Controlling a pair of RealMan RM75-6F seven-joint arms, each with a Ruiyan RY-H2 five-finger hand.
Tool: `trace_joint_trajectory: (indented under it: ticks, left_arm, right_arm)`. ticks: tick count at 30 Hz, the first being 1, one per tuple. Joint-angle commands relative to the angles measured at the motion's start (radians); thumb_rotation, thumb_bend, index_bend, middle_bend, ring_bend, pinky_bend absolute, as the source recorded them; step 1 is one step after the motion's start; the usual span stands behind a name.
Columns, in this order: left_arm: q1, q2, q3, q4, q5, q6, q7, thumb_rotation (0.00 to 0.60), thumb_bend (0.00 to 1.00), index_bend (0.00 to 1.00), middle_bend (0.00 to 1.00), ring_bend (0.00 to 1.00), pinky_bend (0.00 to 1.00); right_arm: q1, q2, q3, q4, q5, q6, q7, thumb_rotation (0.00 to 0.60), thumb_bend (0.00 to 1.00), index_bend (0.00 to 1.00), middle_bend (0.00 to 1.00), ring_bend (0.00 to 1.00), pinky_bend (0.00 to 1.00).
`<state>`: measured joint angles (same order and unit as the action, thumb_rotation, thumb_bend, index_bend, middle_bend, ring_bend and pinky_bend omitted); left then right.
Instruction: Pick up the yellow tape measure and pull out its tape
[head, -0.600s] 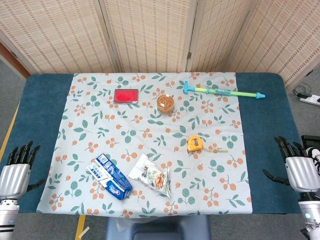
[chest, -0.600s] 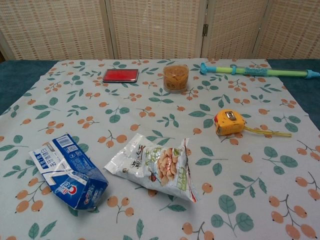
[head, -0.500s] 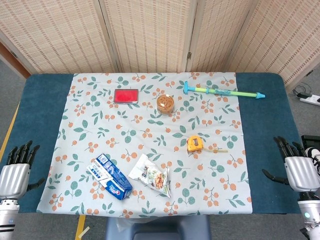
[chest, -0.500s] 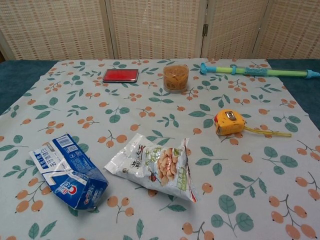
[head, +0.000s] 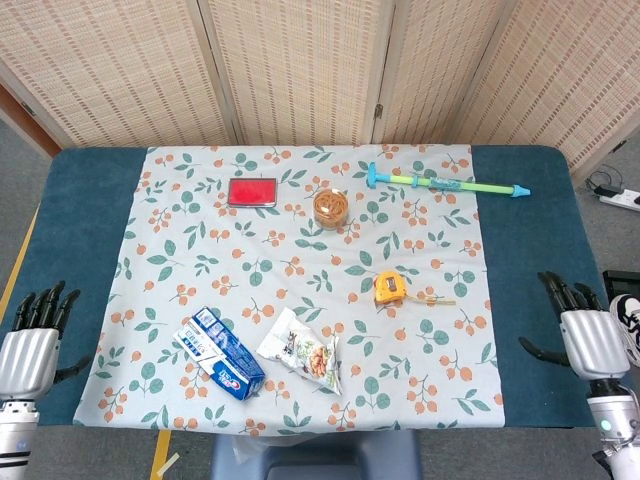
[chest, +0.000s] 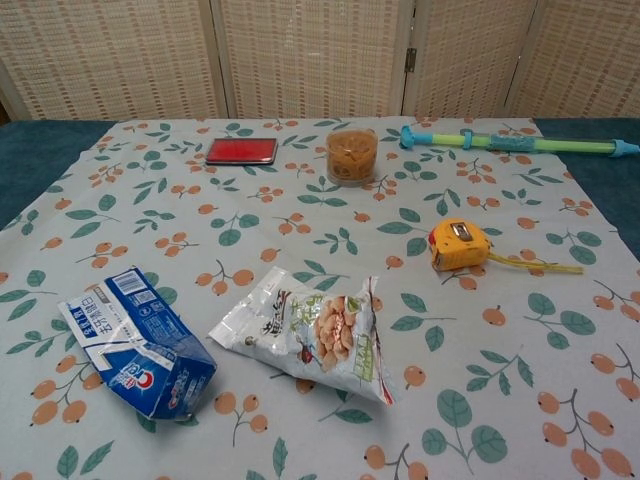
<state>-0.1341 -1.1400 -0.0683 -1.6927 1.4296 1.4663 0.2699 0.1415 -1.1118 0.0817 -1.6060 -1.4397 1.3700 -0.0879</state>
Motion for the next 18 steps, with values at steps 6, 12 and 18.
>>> trace_joint_trajectory:
  ticks: [6,12,18]
  left_arm:
    - [-0.001,0.002,-0.001,-0.004,-0.004,-0.004,-0.004,0.6,0.2,0.17,0.05,0.08,0.0]
    - [0.004,0.002,0.002,-0.008,-0.006,0.0,-0.003,0.6,0.2,0.18,0.05,0.08,0.0]
    - [0.008,0.012,0.004,-0.016,-0.017,-0.006,-0.004,0.6,0.2,0.2,0.06,0.09,0.0]
  right_arm:
    - [0.116,-0.035,0.038,0.016,0.032,-0.15,-0.054,0.457,0.25,0.0,0.12,0.24,0.14]
    - [0.25,-0.101,0.067,0.071,0.04,-0.305,-0.091,0.473,0.25,0.0,0.11,0.2,0.14]
    - [0.372,-0.192,0.08,0.139,0.057,-0.442,-0.132,0.486,0.25,0.01,0.12,0.19,0.14]
